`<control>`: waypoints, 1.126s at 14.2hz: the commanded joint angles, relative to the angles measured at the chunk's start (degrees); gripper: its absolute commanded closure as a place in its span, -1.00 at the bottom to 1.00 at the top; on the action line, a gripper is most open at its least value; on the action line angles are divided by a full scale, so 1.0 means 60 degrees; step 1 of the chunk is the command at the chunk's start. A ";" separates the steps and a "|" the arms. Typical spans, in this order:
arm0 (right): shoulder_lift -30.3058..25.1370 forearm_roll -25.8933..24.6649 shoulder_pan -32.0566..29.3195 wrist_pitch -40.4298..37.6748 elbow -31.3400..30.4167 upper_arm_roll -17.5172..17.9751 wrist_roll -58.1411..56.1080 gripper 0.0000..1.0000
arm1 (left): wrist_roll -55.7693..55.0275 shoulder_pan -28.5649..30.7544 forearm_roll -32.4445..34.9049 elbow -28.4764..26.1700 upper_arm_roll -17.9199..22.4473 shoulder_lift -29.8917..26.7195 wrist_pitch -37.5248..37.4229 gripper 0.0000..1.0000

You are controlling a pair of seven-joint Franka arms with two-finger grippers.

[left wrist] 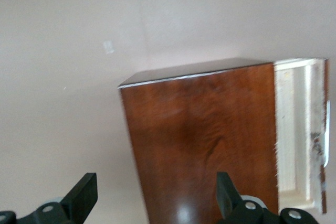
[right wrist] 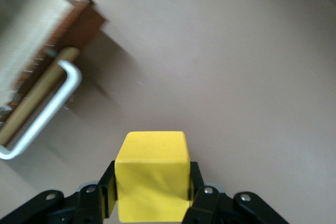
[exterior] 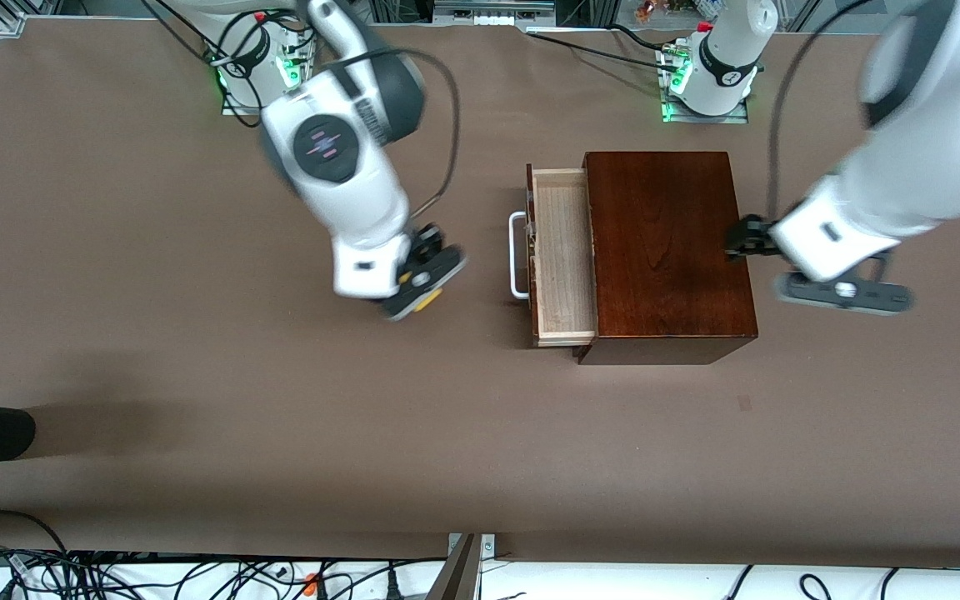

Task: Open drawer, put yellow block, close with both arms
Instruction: 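Carry the yellow cube over the open drawer with the right gripper, then lower the cube into the drawer and open the right gripper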

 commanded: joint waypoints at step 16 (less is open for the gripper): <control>0.2237 -0.1611 0.3294 0.0945 0.2150 -0.0114 -0.2697 0.36 | 0.1739 -0.0024 -0.0366 -0.4947 0.1771 -0.3667 0.3414 -1.00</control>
